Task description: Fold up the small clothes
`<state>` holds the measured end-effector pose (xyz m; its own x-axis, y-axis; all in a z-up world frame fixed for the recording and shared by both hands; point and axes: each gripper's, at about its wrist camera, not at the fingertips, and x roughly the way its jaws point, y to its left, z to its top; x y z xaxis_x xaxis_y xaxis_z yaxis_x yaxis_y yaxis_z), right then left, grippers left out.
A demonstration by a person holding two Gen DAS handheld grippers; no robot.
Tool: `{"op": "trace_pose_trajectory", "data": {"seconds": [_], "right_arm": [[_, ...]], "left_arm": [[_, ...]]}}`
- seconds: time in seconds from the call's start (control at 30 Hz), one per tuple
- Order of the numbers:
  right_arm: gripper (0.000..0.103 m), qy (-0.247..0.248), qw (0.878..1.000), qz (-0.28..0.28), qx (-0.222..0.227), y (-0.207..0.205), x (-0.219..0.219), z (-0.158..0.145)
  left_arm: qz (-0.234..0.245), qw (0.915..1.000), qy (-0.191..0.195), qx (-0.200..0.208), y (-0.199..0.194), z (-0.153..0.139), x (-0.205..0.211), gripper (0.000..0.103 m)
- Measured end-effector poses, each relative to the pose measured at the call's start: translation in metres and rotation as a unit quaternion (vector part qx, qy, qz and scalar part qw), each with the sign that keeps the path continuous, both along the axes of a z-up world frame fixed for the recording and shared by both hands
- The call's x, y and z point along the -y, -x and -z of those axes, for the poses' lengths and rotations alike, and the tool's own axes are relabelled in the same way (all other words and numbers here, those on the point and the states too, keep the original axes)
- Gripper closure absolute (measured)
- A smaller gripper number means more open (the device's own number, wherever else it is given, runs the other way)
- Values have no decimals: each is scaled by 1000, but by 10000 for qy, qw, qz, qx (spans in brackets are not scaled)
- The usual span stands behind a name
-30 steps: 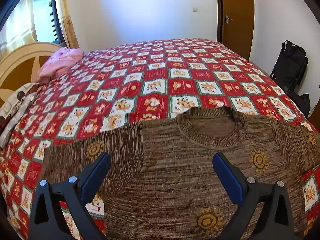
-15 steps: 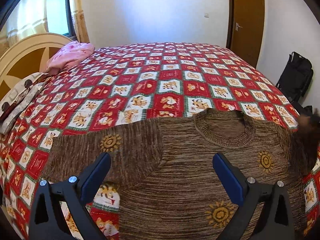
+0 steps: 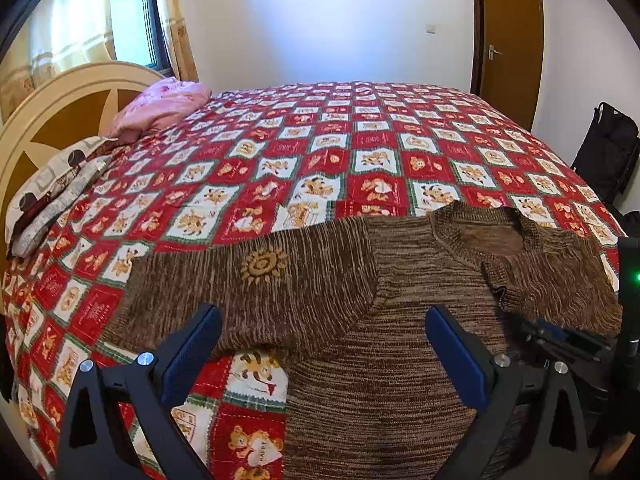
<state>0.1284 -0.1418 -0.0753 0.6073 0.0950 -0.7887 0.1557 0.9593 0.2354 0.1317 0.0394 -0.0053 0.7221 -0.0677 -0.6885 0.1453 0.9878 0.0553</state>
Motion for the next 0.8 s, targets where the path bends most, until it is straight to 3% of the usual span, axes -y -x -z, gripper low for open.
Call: {"op": "trace_pose_trajectory", "data": {"seconds": [0.07,0.13,0.23,0.4,0.6,0.67,0.73,0.8], "right_arm": [[52,-437,9989,-193,-28,6,4,-4],[45,-680,9974,-173,168,15,14,-17],[44,-531,9970,-15,555,24,26,-38],[45,33,9994,-75,345,-6,22,-40],[54,573,9974,-349,-270,-56,9,0],[77,1034,9940,-321,-170,-53,4,-1],[88,947,9952,-203,-168,-54,9,-4],[89,829,9964,-102,-162,-58,14,-6]], "left_arm": [[35,10000,-11,-23,0,2,2,1],[60,10000,-43,19,2,2,4,1],[74,10000,-28,23,1,3,8,1],[116,9999,-59,17,5,3,12,1],[63,9999,-126,90,7,0,7,1],[35,9998,-153,98,6,1,6,1],[23,9999,-118,54,3,3,4,1],[22,10000,-49,-25,1,7,4,1]]}}
